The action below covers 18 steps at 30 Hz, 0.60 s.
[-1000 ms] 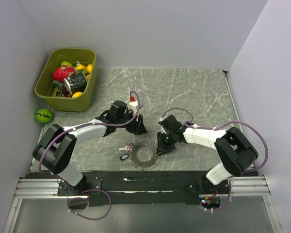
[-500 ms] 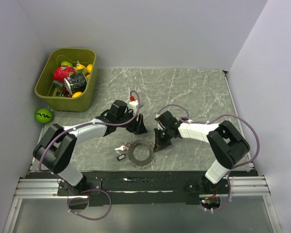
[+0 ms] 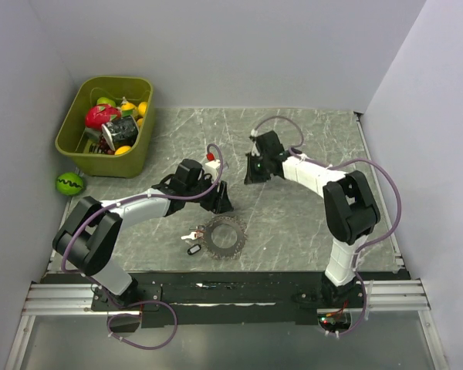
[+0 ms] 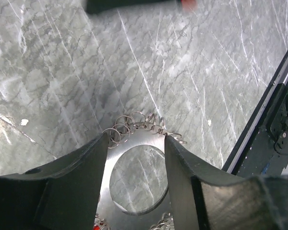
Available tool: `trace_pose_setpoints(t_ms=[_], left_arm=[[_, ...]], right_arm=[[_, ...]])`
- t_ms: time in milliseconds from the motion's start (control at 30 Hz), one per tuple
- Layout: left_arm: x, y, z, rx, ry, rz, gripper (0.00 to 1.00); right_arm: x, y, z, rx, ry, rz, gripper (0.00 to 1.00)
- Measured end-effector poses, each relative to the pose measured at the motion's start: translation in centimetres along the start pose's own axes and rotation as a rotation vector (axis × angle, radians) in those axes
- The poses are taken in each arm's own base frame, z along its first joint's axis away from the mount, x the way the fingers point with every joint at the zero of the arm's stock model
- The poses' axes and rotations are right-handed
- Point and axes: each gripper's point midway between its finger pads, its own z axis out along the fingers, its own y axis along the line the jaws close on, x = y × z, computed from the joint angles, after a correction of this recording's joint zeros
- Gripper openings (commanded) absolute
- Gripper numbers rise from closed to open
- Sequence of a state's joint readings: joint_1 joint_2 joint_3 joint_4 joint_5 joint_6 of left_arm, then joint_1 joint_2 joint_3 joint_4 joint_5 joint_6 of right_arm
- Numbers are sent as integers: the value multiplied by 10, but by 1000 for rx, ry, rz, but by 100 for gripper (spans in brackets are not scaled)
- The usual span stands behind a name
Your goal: Put the keys on the keyring
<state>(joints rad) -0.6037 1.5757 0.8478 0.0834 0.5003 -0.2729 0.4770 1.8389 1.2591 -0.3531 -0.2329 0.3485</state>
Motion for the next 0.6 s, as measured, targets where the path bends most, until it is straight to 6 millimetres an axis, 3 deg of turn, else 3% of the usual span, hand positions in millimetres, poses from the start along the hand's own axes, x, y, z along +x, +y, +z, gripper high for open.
trace_pose_setpoints(t_ms=[67, 133, 233, 333, 433, 600], left_arm=[[1, -1, 0, 4, 4, -1, 38], [4, -3, 0, 19, 15, 1, 27], [14, -11, 3, 53, 53, 10, 15], [35, -31, 11, 109, 126, 35, 1], [56, -53, 19, 174, 201, 66, 1], [78, -70, 27, 220, 306, 101, 1]], right_arm=[[-20, 1, -3, 1, -44, -16, 0], [-27, 1, -8, 1, -69, -26, 0], [-17, -4, -14, 7, -61, -24, 0], [7, -16, -18, 21, -23, -7, 0], [28, -32, -23, 49, 13, 20, 0], [36, -45, -31, 77, 18, 38, 0]])
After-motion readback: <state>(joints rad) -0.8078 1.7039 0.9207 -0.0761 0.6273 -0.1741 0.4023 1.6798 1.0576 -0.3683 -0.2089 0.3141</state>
